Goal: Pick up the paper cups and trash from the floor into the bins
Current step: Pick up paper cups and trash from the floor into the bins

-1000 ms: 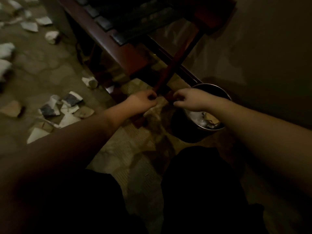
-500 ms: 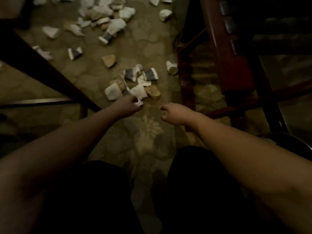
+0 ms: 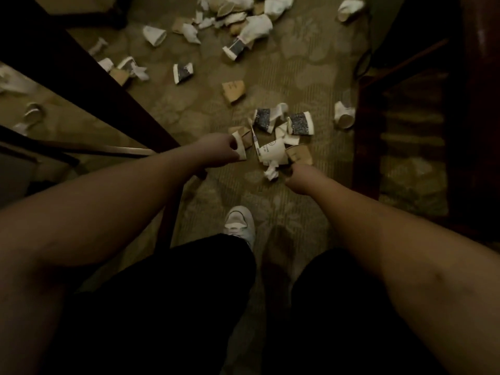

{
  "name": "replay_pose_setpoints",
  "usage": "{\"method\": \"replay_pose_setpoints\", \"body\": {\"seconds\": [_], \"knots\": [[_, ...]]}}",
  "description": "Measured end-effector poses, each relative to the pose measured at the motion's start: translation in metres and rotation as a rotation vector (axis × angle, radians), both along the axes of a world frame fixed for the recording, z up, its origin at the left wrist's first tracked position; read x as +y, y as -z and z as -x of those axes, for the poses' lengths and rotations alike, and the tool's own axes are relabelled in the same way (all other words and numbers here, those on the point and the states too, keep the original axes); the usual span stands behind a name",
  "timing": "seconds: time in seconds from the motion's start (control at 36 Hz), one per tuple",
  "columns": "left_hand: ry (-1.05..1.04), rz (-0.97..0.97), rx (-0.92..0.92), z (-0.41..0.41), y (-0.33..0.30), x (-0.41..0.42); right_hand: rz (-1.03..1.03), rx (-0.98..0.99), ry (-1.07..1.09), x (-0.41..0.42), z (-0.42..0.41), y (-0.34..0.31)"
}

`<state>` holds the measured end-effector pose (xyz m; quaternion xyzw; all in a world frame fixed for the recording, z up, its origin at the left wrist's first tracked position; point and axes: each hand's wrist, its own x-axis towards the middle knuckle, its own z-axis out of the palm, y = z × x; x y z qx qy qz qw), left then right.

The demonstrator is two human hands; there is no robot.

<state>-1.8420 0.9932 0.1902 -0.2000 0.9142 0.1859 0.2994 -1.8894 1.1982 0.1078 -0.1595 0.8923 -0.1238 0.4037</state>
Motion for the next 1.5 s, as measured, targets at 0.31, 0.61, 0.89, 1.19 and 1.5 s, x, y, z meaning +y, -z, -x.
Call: {"method": "replay_pose_setpoints", "body": {"seconds": [0.31,0.61,0.89,1.19,1.5], "knots": [[0.108,-0.109,-0.086,0.047,0.151,0.006,0.142,0.053,0.67,-0.007,0.068,0.109],[-0.032,-0.23,-0.072,0.064,0.242,0.018,0.165,-0.101,0.97,-0.007,0.086,0.161],[0.018,-0.231,0.041,0.055,0.269,0.035,0.106,-0.038,0.973,-0.018,0.097,0.178],[-0.244,-0.311,0.116,0.04,0.25,-0.006,0.176,-0.204,1.014,-0.008,0.096,0.18],[-0.618,-0.394,0.317,0.026,0.231,-0.037,0.468,-0.34,1.161,0.015,0.067,0.164]]}}
